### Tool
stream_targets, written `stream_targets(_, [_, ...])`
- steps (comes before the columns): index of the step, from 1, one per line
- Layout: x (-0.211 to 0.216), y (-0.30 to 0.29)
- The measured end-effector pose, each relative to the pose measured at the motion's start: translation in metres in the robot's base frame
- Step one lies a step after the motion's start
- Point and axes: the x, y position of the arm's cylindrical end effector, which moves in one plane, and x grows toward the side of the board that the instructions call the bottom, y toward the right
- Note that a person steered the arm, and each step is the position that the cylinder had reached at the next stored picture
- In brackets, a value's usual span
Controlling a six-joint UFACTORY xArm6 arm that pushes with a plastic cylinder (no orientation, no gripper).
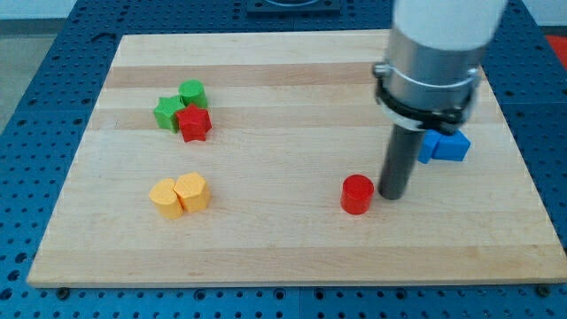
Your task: Push the red circle closer to the red star
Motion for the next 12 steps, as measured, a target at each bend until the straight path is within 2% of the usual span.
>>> stream_targets(6, [0.032,-0.028])
stream_targets(7, [0.018,-0.045])
stream_targets(10, [-0.108,-0.139])
stream_targets(11, [-0.129,-0.158])
stream_targets(12, [-0.13,-0.156])
